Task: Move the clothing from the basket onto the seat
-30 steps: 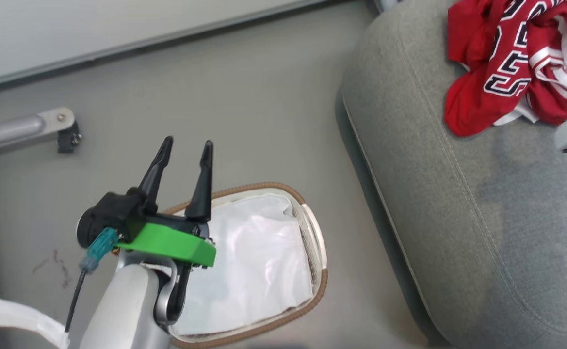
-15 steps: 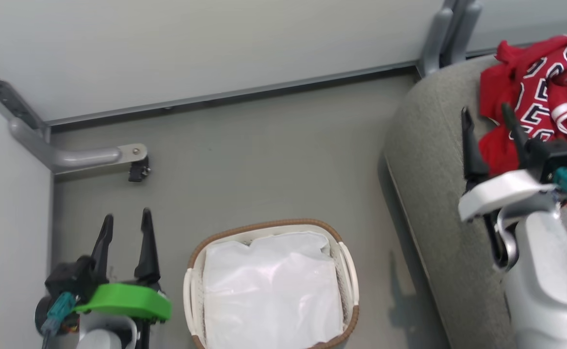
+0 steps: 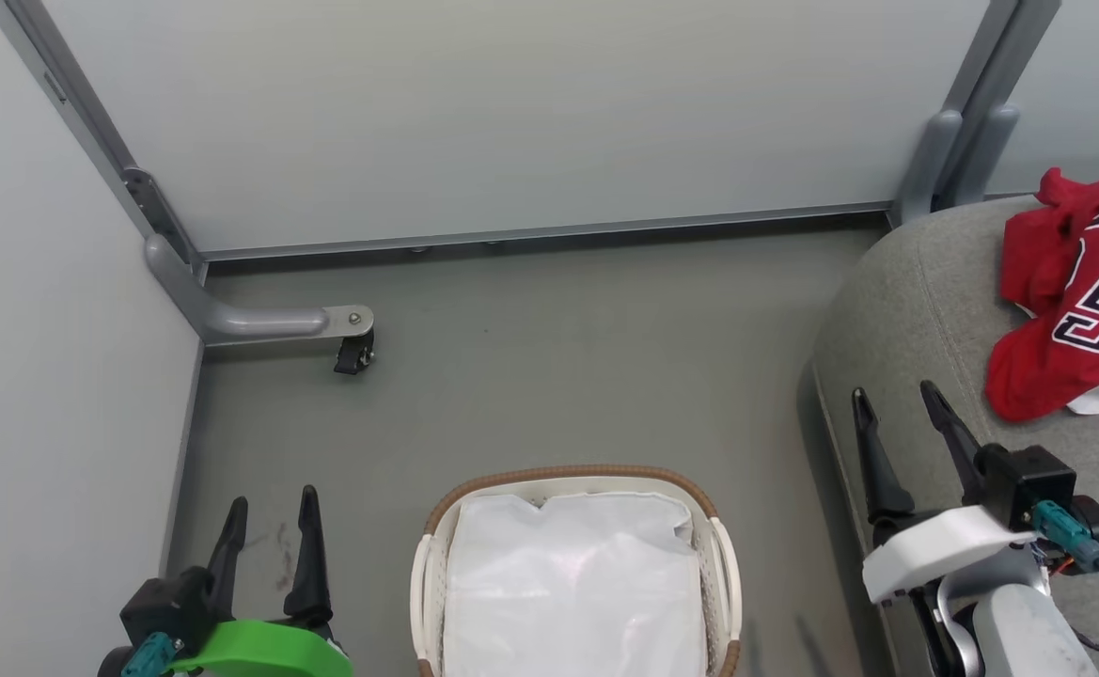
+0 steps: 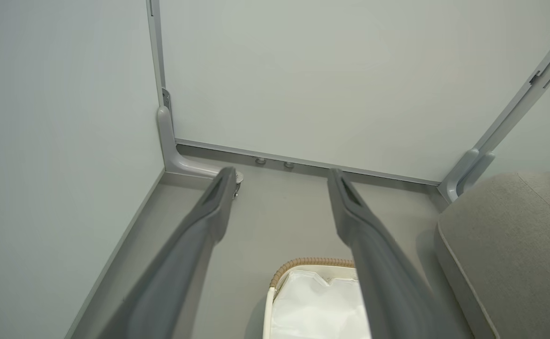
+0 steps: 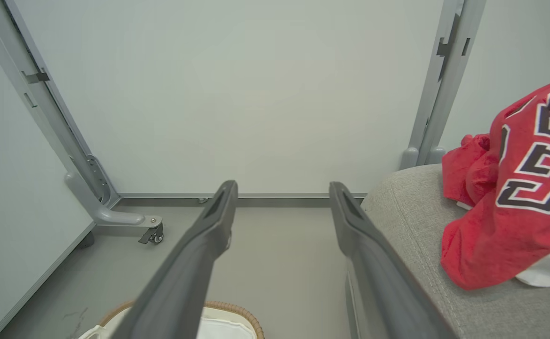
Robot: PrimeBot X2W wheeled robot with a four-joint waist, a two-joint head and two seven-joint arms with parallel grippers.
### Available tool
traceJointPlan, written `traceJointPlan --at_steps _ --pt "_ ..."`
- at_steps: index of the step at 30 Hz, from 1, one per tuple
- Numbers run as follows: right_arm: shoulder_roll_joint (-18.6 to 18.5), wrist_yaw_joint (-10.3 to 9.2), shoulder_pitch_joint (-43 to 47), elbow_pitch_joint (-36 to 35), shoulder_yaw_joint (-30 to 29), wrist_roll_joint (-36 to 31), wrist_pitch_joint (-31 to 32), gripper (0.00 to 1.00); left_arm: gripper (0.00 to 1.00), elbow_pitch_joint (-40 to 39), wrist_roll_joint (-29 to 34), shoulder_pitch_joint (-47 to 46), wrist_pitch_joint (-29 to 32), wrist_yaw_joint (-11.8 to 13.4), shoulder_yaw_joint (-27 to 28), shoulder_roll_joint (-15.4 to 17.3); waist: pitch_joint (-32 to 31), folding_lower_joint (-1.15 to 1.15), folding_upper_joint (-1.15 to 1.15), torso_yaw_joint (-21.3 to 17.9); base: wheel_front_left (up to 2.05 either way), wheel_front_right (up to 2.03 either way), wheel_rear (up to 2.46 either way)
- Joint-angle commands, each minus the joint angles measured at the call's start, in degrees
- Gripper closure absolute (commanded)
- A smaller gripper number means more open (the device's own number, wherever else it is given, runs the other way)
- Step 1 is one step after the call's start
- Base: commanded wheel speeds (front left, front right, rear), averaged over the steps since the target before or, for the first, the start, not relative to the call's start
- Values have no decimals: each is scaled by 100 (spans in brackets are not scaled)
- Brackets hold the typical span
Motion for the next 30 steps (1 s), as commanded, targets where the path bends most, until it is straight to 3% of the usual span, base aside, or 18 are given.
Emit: traceJointPlan --at_steps 1,20,21,26,30 --pt "-23 -8 201 -107 -9 36 -13 0 0 -3 -67 98 1 4 -37 2 -79 0 0 61 0 0 0" --pt "-20 -8 516 -281 51 318 -13 0 0 72 -96 57 1 4 -214 2 -141 0 0 -56 0 0 0" --pt "-20 -8 523 -293 73 326 -13 100 100 77 -98 49 0 4 -212 3 -141 0 0 -52 0 0 0" --pt "54 0 568 -85 65 373 32 100 100 264 -142 95 11 1 -260 -20 -142 0 0 -56 0 0 0" --pt "50 0 536 -82 18 846 172 100 100 207 -596 67 109 7 -220 5 -149 0 0 -66 0 0 0"
